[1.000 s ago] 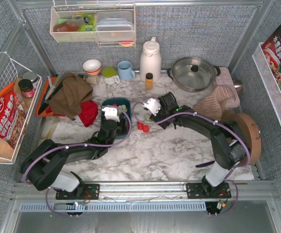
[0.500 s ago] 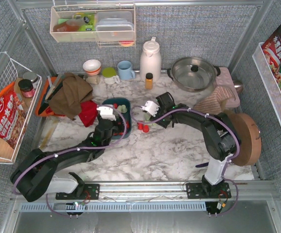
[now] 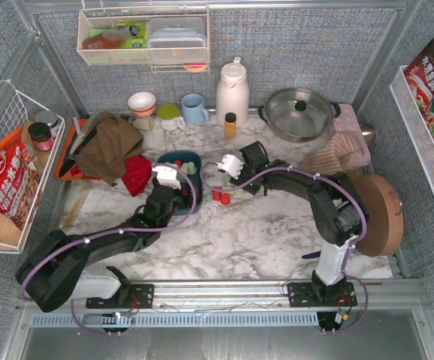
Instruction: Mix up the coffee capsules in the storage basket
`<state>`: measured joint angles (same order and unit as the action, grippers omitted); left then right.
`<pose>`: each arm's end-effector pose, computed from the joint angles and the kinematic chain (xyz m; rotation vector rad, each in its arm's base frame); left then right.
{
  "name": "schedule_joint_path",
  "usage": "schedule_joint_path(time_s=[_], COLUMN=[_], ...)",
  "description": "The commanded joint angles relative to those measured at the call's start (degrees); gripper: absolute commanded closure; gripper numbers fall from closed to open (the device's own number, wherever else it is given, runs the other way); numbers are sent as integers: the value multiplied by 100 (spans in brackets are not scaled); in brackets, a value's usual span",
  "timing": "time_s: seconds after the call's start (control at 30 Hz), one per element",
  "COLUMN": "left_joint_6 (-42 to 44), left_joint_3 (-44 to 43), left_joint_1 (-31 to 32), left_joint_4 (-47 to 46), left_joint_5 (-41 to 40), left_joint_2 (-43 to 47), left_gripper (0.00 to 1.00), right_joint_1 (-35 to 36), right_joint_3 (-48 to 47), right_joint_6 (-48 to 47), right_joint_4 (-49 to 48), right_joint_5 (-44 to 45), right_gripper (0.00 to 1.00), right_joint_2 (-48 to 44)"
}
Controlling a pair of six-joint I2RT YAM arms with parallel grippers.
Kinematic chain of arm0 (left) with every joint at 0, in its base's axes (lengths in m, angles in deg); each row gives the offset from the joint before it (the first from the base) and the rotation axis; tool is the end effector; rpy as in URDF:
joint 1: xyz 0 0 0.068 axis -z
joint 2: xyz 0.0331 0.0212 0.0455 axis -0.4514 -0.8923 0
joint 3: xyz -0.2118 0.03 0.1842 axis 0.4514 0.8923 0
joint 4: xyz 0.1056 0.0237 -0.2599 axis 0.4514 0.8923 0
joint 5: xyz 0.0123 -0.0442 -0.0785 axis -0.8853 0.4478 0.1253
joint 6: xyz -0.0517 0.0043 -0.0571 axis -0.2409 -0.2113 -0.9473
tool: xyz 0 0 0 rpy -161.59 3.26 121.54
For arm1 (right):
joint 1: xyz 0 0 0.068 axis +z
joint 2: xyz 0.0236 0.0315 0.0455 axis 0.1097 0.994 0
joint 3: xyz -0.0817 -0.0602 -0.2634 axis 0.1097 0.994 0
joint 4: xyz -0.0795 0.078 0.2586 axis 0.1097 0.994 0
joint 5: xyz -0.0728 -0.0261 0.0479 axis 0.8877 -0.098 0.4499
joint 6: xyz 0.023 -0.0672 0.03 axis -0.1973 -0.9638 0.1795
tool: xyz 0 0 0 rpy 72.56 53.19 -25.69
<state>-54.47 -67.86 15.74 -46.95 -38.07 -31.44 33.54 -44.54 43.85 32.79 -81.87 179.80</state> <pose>0.2339 -0.1833 0.1844 0.0795 1.8189 -0.4658 0.3762 0.1981 0.1462 -1.3475 2.0631 -0.0056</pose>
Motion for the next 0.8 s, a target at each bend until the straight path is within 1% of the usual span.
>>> schedule_joint_path(time_s=[0.0, 0.17, 0.27, 0.33, 0.37, 0.5, 0.53, 0.6, 0.77], left_joint_6=[92, 328, 560, 1017, 1327, 3170, 3507, 3931, 4374], left_joint_3=[-29, 18, 131, 300, 427, 1058, 1175, 1278, 1215], left_joint_1=[-4, -3, 18, 93, 210, 789, 865, 927, 1030], left_joint_4=[-177, -328, -645, -1181, -1506, -3214, -3575, -4178, -4839], left_joint_5=[196, 486, 864, 1242, 1409, 1671, 1785, 1975, 2297], left_joint_2=[12, 41, 88, 111, 113, 32, -22, -182, -499], left_gripper=[15, 15, 15, 14, 12, 1, 1, 1, 1], right_joint_1=[-4, -9, -7, -9, -2, 0, 0, 7, 48], right_joint_3=[-25, 36, 10, 37, 77, 234, 251, 294, 678], right_joint_6=[147, 394, 797, 1290, 1582, 2931, 3221, 3683, 4534], right_joint_4=[4, 132, 296, 343, 324, 225, 276, 357, 26], right_joint_5=[-22, -83, -157, -459, -787, -1641, -1853, -2203, -3240], right_gripper=[70, 86, 88, 90, 90, 90, 90, 90, 90], right_joint_2=[-147, -543, -898, -1254, -1534, -2262, -2378, -2590, -2932])
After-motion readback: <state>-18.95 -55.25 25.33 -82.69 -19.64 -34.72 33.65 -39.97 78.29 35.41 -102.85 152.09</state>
